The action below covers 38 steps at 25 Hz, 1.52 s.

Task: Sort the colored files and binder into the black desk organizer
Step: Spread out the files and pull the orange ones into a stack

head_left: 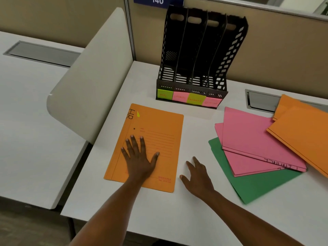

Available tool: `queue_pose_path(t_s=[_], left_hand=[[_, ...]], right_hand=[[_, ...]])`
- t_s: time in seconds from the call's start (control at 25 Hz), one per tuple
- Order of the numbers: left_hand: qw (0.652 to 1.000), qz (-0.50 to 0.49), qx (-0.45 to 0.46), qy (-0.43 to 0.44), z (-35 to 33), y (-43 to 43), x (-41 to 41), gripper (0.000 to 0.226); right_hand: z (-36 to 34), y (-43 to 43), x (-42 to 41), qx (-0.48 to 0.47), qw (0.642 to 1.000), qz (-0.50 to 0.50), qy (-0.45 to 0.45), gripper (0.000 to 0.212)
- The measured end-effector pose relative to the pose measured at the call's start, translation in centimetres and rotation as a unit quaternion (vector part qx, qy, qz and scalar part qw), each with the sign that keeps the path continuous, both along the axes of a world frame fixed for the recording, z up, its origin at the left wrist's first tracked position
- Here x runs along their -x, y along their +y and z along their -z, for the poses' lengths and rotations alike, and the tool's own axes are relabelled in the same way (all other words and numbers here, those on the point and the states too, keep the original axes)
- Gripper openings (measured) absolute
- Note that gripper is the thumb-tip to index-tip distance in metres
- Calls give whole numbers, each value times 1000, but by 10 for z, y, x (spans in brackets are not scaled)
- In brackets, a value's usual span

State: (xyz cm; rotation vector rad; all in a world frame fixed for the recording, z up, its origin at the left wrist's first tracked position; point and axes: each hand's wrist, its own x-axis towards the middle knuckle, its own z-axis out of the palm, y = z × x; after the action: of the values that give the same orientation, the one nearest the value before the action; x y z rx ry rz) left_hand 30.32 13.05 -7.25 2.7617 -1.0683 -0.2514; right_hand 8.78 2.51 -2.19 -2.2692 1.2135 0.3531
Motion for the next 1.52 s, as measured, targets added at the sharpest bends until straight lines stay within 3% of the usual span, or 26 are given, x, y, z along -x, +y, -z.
queue_pose_path(t_s=[0.32,0.52,0.68,0.84,0.96,1.08,1.12,1.24,1.32,1.4,1.52], left_hand=[[1000,10,-10,10,-3,3,-2,99],[999,8,-34,2,-13,-7,8,102],[998,48,-34,32,-28,-52,73,97],[985,117,-21,125,-32,-104,153,89],[976,143,-21,161,-38,-141,207,93],[973,149,-31,174,-39,-162,248,101],[973,148,-31,172,-38,-165,257,104],[976,147,-18,162,-33,-169,273,110],[977,139,-15,160,-32,-174,277,114],[978,127,-18,164,-32,-180,281,118],[977,129,-28,169,-30,-183,292,125]], right_hand=[[-6,-17,27,-34,998,-9,-56,68],[-17,-44,86,8,992,39,-118,56],[-25,-70,147,41,984,99,-139,49],[-28,-92,208,54,977,145,-145,42],[-32,-116,256,42,953,248,-171,37],[-35,-148,306,5,886,422,-190,39],[-35,-160,323,-13,843,495,-208,40],[-43,-194,369,-68,658,686,-304,48],[-45,-214,398,-95,574,737,-343,60],[-45,-234,419,-138,541,738,-379,69],[-46,-261,434,-186,557,696,-413,59]])
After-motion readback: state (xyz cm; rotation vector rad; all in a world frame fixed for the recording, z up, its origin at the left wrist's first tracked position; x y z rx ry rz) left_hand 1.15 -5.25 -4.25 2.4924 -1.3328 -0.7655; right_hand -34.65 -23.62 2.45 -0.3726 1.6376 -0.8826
